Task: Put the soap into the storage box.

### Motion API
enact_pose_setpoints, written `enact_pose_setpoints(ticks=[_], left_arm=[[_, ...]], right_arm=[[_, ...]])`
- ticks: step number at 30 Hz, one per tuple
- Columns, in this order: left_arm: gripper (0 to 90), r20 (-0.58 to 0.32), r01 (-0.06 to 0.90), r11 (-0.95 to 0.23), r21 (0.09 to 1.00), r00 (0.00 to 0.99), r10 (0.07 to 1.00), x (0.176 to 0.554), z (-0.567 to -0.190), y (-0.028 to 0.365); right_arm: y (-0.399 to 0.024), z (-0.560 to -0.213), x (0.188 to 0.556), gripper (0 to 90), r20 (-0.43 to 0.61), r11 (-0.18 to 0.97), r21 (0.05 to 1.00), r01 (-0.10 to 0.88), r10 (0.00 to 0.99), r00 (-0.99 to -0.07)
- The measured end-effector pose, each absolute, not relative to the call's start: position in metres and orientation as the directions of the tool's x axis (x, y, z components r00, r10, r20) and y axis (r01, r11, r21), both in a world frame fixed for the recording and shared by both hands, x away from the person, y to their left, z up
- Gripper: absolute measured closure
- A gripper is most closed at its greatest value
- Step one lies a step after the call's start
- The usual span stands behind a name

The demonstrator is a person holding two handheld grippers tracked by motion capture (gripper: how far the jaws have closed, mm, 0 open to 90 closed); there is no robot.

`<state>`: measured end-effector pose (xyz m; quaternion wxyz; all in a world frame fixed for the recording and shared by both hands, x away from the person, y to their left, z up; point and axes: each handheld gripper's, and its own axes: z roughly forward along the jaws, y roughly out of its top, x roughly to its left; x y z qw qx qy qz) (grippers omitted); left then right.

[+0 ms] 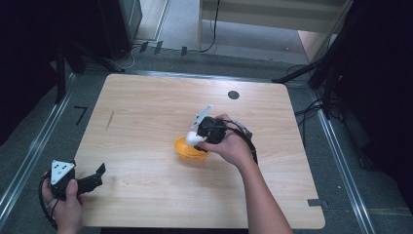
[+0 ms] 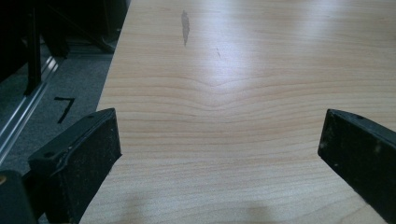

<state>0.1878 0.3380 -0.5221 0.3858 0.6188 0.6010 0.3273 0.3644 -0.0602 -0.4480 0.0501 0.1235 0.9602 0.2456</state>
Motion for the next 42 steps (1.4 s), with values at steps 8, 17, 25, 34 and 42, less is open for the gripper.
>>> enact_pose_setpoints(ticks=[8, 17, 25, 34, 42], left_arm=[[0.0, -0.059, 0.491, 0.020, 0.871, 0.063, 0.996, 0.188, -0.522, 0.338], [0.0, -0.059, 0.491, 0.020, 0.871, 0.064, 0.996, 0.188, -0.522, 0.338], [0.0, -0.059, 0.491, 0.020, 0.871, 0.064, 0.996, 0.188, -0.522, 0.338], [0.0, -0.061, 0.491, 0.022, 0.871, 0.064, 0.996, 0.188, -0.522, 0.338], [0.0, -0.061, 0.491, 0.022, 0.871, 0.063, 0.996, 0.188, -0.522, 0.338]], right_arm=[[-0.048, -0.453, 0.365, 50.6, -0.044, 0.864, 0.473, 0.173, 0.219, -0.975], [-0.041, -0.459, 0.366, 50.5, -0.056, 0.881, 0.447, 0.155, 0.200, -0.978], [-0.035, -0.466, 0.367, 50.5, -0.046, 0.892, 0.428, 0.147, 0.184, -0.982], [-0.034, -0.472, 0.368, 49.6, -0.041, 0.902, 0.406, 0.150, 0.182, -0.982], [-0.047, -0.458, 0.369, 39.8, -0.001, 0.846, 0.483, 0.226, 0.258, -0.966]])
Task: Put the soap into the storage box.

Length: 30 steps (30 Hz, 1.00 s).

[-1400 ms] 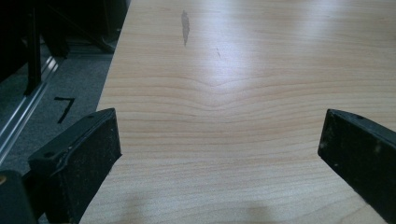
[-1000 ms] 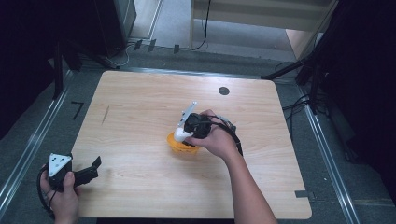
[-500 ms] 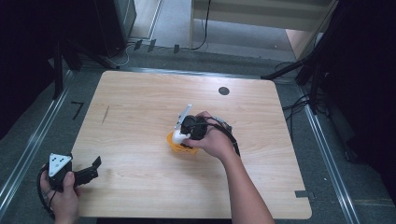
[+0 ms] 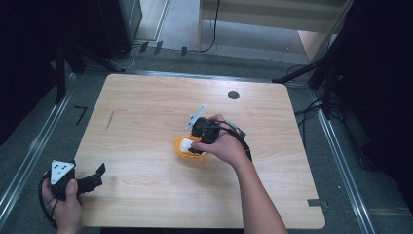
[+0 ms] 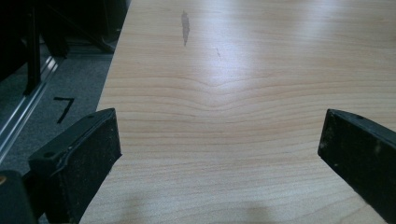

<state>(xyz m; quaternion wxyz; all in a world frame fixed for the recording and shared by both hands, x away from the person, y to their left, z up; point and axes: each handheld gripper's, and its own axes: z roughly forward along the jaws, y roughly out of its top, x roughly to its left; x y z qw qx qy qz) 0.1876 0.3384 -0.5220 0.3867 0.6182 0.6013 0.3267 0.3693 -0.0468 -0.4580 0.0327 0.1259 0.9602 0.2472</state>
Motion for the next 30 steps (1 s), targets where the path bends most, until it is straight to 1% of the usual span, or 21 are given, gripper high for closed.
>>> enact_pose_setpoints(ticks=[2, 8, 10, 12, 14, 15, 16, 17, 19, 23, 27, 30], left_arm=[[0.0, -0.062, 0.490, 0.023, 0.871, 0.063, 0.996, 0.188, -0.522, 0.338], [0.0, -0.059, 0.491, 0.020, 0.871, 0.064, 0.996, 0.188, -0.522, 0.338], [0.0, -0.059, 0.489, 0.020, 0.872, 0.065, 0.996, 0.188, -0.522, 0.338], [0.0, -0.060, 0.489, 0.021, 0.872, 0.064, 0.996, 0.188, -0.522, 0.338], [0.0, -0.058, 0.489, 0.020, 0.872, 0.064, 0.996, 0.188, -0.522, 0.338], [0.0, -0.058, 0.488, 0.020, 0.872, 0.064, 0.996, 0.188, -0.522, 0.338], [0.0, -0.058, 0.489, 0.019, 0.872, 0.063, 0.996, 0.188, -0.522, 0.338], [0.0, -0.056, 0.489, 0.018, 0.872, 0.064, 0.996, 0.187, -0.522, 0.338], [0.0, -0.057, 0.489, 0.019, 0.872, 0.063, 0.996, 0.187, -0.522, 0.338], [0.0, -0.055, 0.489, 0.017, 0.872, 0.064, 0.996, 0.187, -0.522, 0.337], [0.0, -0.054, 0.489, 0.016, 0.872, 0.064, 0.996, 0.187, -0.522, 0.337], [0.0, -0.054, 0.490, 0.015, 0.872, 0.065, 0.996, 0.187, -0.522, 0.337]], right_arm=[[-0.049, -0.458, 0.369, 39.2, 0.000, 0.843, 0.483, 0.236, 0.269, -0.963], [-0.067, -0.452, 0.367, 35.1, 0.015, 0.808, 0.520, 0.277, 0.316, -0.949], [-0.074, -0.451, 0.367, 34.0, 0.008, 0.798, 0.535, 0.277, 0.324, -0.946], [-0.081, -0.449, 0.366, 33.2, 0.020, 0.785, 0.538, 0.306, 0.351, -0.936], [-0.090, -0.450, 0.364, 30.4, 0.030, 0.771, 0.547, 0.328, 0.373, -0.927], [-0.097, -0.451, 0.363, 27.7, 0.029, 0.765, 0.548, 0.339, 0.388, -0.921], [-0.097, -0.451, 0.363, 27.7, 0.029, 0.765, 0.548, 0.339, 0.388, -0.921], [-0.104, -0.451, 0.362, 24.3, 0.032, 0.752, 0.550, 0.363, 0.416, -0.909], [-0.108, -0.452, 0.361, 23.5, 0.028, 0.745, 0.557, 0.368, 0.426, -0.904], [-0.128, -0.453, 0.359, 16.8, 0.048, 0.702, 0.574, 0.421, 0.484, -0.874], [-0.141, -0.455, 0.357, 13.9, 0.064, 0.682, 0.577, 0.450, 0.512, -0.857], [-0.147, -0.457, 0.356, 13.6, 0.071, 0.676, 0.574, 0.461, 0.520, -0.851]])
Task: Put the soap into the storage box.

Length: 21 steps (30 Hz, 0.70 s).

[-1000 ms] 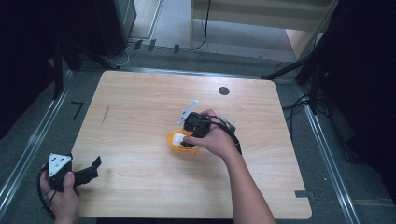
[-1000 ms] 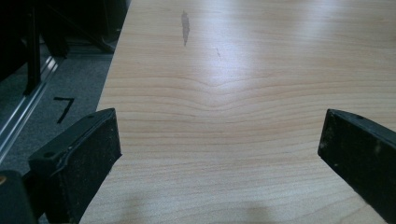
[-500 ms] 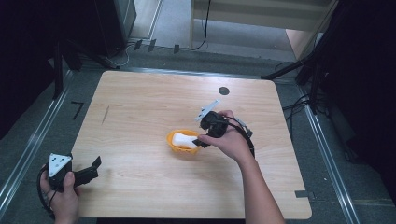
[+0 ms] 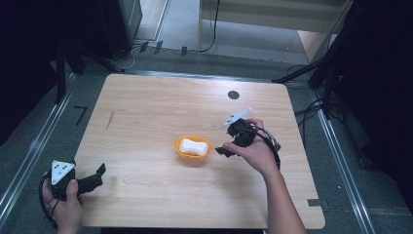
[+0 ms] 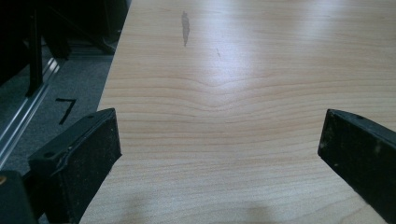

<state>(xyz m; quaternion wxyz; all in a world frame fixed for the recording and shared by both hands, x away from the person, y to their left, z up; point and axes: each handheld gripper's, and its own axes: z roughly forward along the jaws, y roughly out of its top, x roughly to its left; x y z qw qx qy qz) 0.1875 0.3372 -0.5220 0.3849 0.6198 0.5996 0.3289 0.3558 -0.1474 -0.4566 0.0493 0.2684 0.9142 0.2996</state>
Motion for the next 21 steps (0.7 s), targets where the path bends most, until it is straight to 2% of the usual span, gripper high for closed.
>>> enact_pose_setpoints(ticks=[11, 21], left_arm=[[0.0, -0.051, 0.490, 0.012, 0.872, 0.066, 0.997, 0.188, -0.522, 0.337], [0.0, -0.048, 0.490, 0.011, 0.872, 0.063, 0.997, 0.188, -0.522, 0.336]], right_arm=[[-0.179, -0.468, 0.347, 3.7, 0.100, 0.631, 0.571, 0.524, 0.581, -0.808], [-0.206, -0.478, 0.338, 1.3, 0.114, 0.601, 0.572, 0.558, 0.616, -0.780]])
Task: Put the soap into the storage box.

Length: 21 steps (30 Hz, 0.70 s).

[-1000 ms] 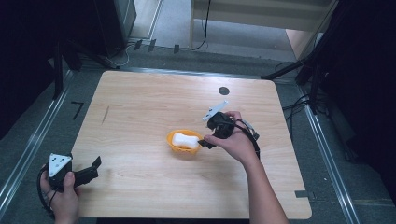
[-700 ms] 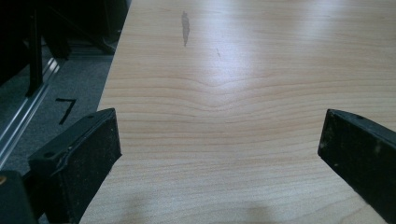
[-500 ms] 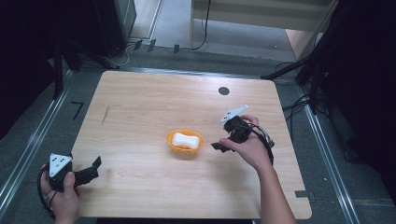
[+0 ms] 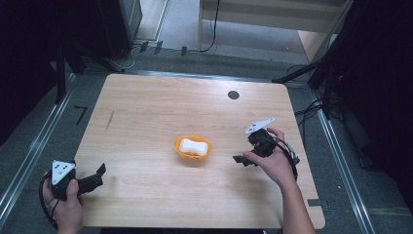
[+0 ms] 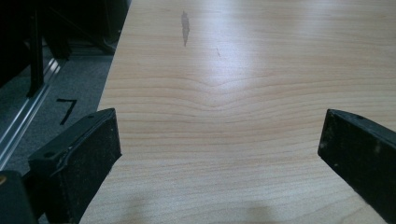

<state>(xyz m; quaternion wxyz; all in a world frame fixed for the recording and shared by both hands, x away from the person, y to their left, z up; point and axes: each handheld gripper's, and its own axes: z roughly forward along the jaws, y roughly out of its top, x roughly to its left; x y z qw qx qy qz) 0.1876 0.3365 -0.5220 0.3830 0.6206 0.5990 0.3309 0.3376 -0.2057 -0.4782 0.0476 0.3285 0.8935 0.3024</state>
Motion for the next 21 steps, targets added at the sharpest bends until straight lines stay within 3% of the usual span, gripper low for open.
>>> enact_pose_setpoints(ticks=[21], left_arm=[[0.0, -0.038, 0.488, 0.002, 0.873, 0.064, 0.997, 0.188, -0.522, 0.336]], right_arm=[[-0.263, -0.500, 0.312, 1.1, 0.146, 0.508, 0.588, 0.630, 0.699, -0.700]])
